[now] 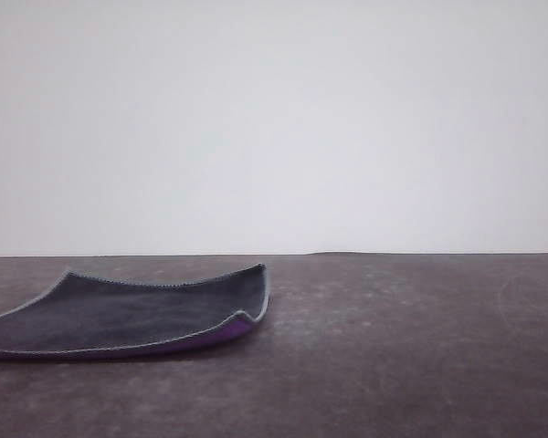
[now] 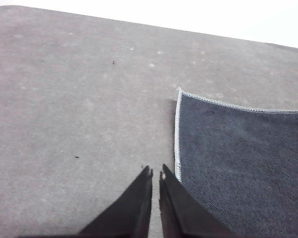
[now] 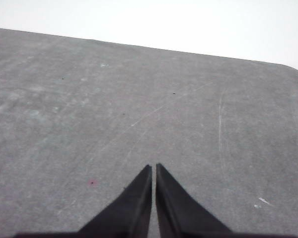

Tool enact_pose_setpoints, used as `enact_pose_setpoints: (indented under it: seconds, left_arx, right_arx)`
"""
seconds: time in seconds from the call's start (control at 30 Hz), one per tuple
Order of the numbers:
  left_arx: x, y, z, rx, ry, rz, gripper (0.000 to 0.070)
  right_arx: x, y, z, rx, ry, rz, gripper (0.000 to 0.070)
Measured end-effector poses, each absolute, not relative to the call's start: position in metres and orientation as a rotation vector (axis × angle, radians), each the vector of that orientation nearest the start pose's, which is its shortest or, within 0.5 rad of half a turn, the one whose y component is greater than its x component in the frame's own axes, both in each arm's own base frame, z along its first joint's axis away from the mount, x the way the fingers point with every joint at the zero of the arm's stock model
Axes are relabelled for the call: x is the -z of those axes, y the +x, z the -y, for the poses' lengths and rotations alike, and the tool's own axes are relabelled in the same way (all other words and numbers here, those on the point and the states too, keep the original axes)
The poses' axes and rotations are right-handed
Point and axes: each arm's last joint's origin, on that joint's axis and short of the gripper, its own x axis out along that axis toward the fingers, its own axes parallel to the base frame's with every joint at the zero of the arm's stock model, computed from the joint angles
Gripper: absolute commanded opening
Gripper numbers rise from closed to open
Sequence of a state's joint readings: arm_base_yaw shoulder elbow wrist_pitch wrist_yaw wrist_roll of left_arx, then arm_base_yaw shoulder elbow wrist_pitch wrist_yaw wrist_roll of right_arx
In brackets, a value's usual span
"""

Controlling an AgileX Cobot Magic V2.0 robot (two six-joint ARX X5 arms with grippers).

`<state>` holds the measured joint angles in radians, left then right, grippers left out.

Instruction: Fold clothes

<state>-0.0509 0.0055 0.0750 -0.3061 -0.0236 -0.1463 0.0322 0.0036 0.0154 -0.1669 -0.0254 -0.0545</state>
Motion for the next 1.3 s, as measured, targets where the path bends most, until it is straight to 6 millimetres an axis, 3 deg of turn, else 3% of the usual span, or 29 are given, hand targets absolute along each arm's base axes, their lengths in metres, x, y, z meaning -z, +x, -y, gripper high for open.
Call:
enact_pose_setpoints:
  seconds: [0.77, 1.13, 1.23, 1.3]
  left_arx:
    - [-0.159, 0.09, 0.004, 0.01, -0.137, -0.237, 0.0016]
    - [-0.159, 0.09, 0.003, -0.036, -0.162, -0.236, 0.0012]
    - [-0.166, 0.088, 0.001, -0.079, -0.185, -0.23, 0.0012]
    - [-0.181, 0.086, 0.001, -0.079, -0.202, -0.185, 0.0012]
  right_arx:
    - [-0.152, 0.096, -0.004, -0.062, -0.053, -0.154, 0.0006]
    - [-0.152, 0.096, -0.004, -0.055, 0.03, -0.156, 0.0006]
    - [-0.156, 0.095, -0.004, -0.05, 0.065, -0.153, 0.0006]
    - [-0.167, 0.093, -0.003, -0.039, 0.083, -0.123, 0.0006]
